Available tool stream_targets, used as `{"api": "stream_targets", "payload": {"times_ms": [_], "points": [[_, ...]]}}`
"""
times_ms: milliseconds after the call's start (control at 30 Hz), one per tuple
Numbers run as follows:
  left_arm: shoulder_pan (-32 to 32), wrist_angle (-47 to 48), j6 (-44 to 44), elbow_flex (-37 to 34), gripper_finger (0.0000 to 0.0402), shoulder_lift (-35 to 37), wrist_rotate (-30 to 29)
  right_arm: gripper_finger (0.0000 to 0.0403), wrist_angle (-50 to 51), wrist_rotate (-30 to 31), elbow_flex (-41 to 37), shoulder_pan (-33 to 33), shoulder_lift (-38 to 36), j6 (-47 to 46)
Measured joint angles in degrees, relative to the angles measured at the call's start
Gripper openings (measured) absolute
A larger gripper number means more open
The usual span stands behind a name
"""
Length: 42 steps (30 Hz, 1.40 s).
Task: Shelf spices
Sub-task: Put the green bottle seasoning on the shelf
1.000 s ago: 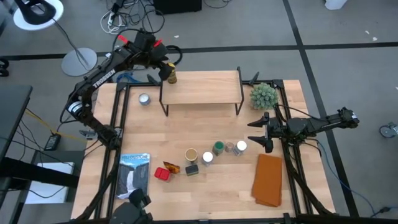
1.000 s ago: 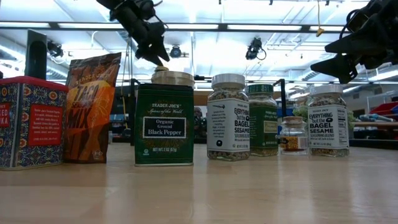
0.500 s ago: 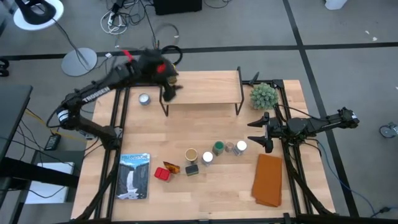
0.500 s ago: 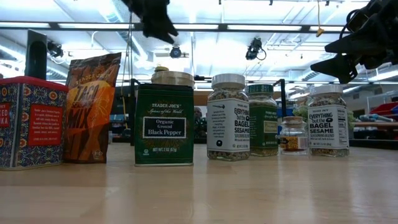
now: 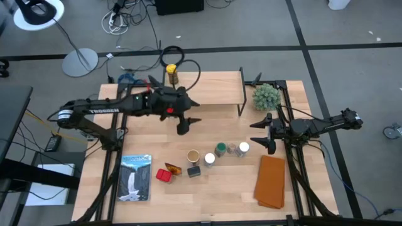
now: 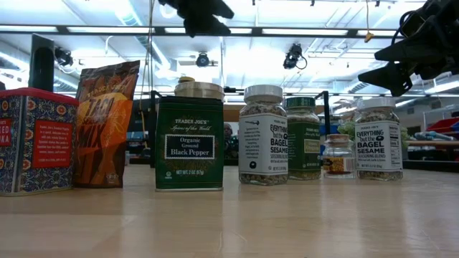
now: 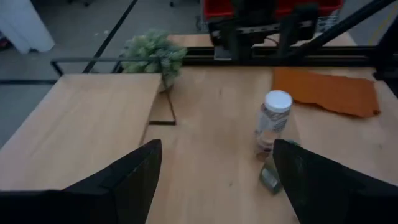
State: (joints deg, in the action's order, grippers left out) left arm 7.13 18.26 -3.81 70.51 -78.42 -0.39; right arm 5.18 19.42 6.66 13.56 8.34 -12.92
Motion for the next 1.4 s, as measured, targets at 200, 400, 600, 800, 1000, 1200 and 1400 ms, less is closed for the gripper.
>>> {"api": "stream_targets", "payload": {"times_ms": [200,400,600,800,1000,1200,1400], "points": [[-2.46,-4.41,1.27,-0.38,0.0312,-0.18,-0.01,0.0318,0.01,0.0,0.0,0.0,0.02,-0.01],[-3.99,-11.58,3.9,-0.34,0.0312,-1.54,2.46,0.0318,-0.01,0.0,0.0,0.0,0.02,0.01],[-4.34,-21.68,9.05,-0.36,0.0312,-5.05,2.81,0.0318,-0.1,0.01,0.0,0.02,0.01,-0.01],[-5.85,-23.13,13.75,-0.36,0.0312,-8.87,2.31,0.0318,-0.23,0.02,0.0,0.0,0.02,0.0],[-10.41,-18.96,13.66,1.69,0.0312,-11.99,-3.25,0.0318,-0.55,0.01,0.0,0.0,0.02,-0.01],[-12.2,-6.85,17.16,9.52,0.0312,-15.67,-8.55,0.0318,-0.71,0.02,0.0,0.02,0.0,-0.01],[-12.16,6.97,21.35,21.17,0.0312,-22.8,-8.95,0.0318,-0.9,0.0,0.0,0.02,0.02,-0.01]]}}
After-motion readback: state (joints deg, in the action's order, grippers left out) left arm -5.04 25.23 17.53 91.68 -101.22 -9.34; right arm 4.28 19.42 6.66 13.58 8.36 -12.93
